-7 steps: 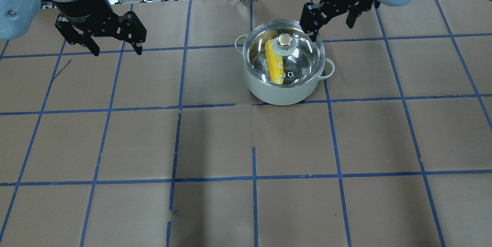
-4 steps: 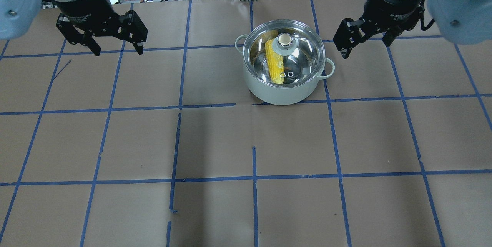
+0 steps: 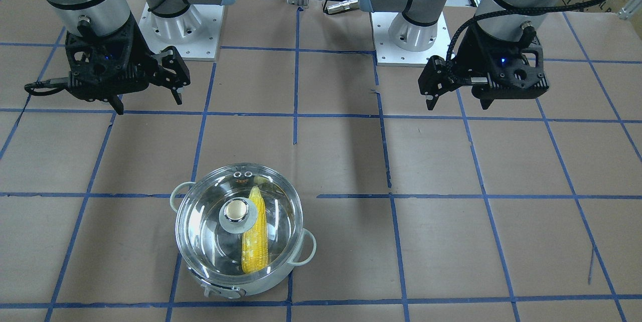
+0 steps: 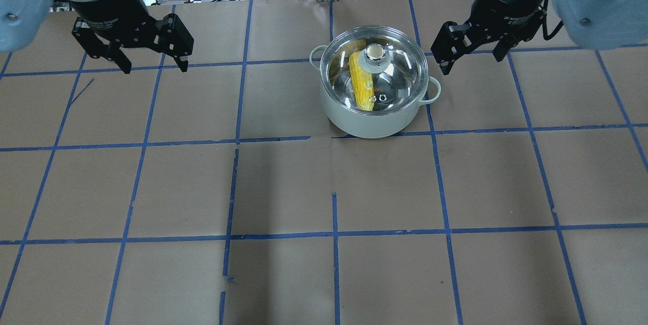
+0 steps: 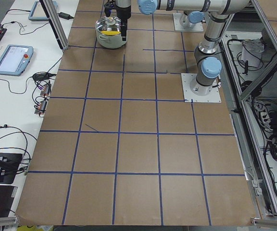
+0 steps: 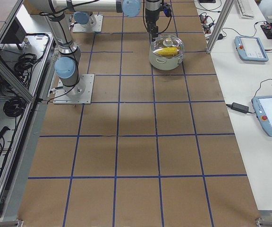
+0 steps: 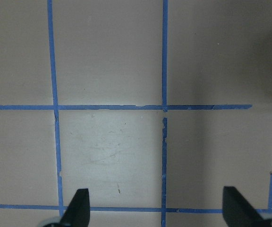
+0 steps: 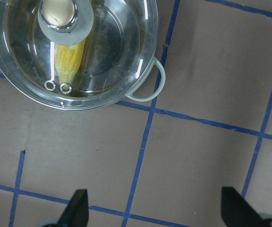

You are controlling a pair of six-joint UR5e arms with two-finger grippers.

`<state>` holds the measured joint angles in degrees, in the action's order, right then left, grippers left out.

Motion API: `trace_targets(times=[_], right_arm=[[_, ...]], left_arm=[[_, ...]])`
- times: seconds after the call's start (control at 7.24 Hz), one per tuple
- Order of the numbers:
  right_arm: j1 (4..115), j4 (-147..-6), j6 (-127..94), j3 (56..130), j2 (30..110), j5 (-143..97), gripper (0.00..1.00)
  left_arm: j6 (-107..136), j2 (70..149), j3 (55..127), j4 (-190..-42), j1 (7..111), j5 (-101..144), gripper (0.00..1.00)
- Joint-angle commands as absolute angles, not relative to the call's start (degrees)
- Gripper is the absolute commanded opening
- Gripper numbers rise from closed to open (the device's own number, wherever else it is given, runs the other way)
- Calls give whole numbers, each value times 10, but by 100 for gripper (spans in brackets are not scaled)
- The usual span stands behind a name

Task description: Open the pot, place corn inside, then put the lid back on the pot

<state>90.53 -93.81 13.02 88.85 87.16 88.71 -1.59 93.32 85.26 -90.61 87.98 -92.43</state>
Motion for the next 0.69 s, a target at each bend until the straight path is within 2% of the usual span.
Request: trace_targets(times=[0.0, 0.55], right_arm=[[905, -939, 130, 887, 867, 882, 100], [905, -952, 130, 885, 858, 881, 100]], left_arm=[[-16, 933, 853, -907, 880, -925, 100], [-16, 933, 853, -907, 880, -925, 100]])
